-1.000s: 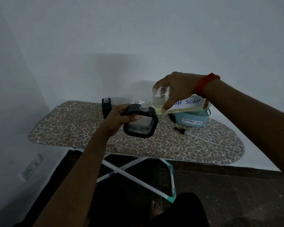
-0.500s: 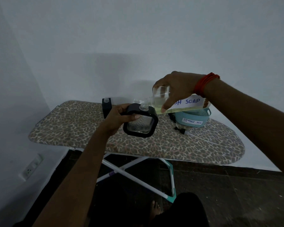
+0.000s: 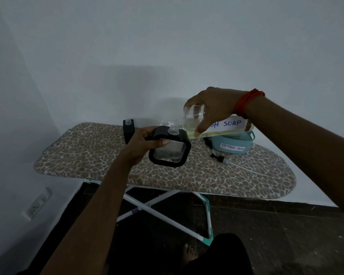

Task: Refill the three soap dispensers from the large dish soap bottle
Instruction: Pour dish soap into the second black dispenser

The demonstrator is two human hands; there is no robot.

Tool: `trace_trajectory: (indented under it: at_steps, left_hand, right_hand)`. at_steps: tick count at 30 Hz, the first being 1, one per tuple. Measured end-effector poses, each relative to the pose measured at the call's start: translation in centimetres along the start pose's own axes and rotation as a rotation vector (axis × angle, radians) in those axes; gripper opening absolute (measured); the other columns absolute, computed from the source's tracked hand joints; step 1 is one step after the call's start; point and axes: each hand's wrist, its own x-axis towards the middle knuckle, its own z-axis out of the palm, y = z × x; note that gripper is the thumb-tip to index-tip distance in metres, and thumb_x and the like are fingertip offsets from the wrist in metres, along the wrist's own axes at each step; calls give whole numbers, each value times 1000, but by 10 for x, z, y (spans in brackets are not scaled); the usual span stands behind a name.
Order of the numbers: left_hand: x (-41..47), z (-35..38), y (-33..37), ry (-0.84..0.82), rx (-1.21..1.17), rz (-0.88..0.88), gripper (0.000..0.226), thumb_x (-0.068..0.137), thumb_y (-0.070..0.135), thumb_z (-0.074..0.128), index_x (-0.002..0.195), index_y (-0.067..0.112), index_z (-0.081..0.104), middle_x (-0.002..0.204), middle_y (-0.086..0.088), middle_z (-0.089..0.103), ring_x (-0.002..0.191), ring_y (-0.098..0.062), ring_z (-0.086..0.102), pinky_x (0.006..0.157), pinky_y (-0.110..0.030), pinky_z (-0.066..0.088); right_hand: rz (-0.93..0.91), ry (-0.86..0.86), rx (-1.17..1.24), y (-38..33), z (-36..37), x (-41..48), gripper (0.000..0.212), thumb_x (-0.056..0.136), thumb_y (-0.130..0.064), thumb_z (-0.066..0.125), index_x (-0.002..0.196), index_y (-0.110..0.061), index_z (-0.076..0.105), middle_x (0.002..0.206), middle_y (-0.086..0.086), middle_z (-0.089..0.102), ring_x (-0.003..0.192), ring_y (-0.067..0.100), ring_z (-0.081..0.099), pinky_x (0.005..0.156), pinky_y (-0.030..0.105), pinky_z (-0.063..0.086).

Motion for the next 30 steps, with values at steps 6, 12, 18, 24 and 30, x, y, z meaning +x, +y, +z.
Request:
trace_trajectory:
  at_steps: [6, 12, 18, 24, 30]
  left_hand:
    - [0, 0, -1, -7, 4, 4, 43, 76, 8, 76, 118, 9, 70, 106, -2, 77, 100, -19, 72, 83, -28, 57]
    - [0, 0, -1, -1, -1, 0, 41, 76, 8, 76, 117, 10, 70, 105, -1, 78, 98, -17, 73, 82, -27, 57]
    - [0, -1, -1, 2, 2, 6, 40, 76, 9, 77, 116, 12, 71, 104, -1, 78, 98, -17, 73, 82, -27, 57]
    - [0, -1, -1, 5, -6, 3, 40, 76, 8, 77, 116, 11, 71, 105, -2, 78, 98, -18, 73, 82, -28, 57]
    - [-1, -1, 0, 5, -2, 9, 40, 76, 7, 77, 116, 10, 71, 105, -2, 77, 99, -19, 73, 82, -29, 58]
  right_hand:
    - [4, 0, 5, 0, 0, 0, 66, 61, -60, 88, 118, -38, 63, 101, -16, 71, 67, -25, 53, 66, 15, 38]
    - [-7, 3, 7, 0, -1, -1, 61, 61, -60, 88, 113, -39, 63, 100, -15, 72, 67, -23, 55, 64, 16, 37]
    - [10, 2, -7, -2, -2, 0, 61, 61, -61, 87, 113, -41, 61, 100, -16, 71, 67, -23, 54, 65, 16, 37]
    - [7, 5, 7, -2, -1, -1, 60, 61, -61, 88, 111, -43, 61, 99, -17, 71, 67, -23, 54, 64, 16, 37]
    - [4, 6, -6, -3, -2, -1, 64, 61, -62, 87, 116, -39, 62, 99, -18, 71, 68, -25, 53, 66, 16, 38]
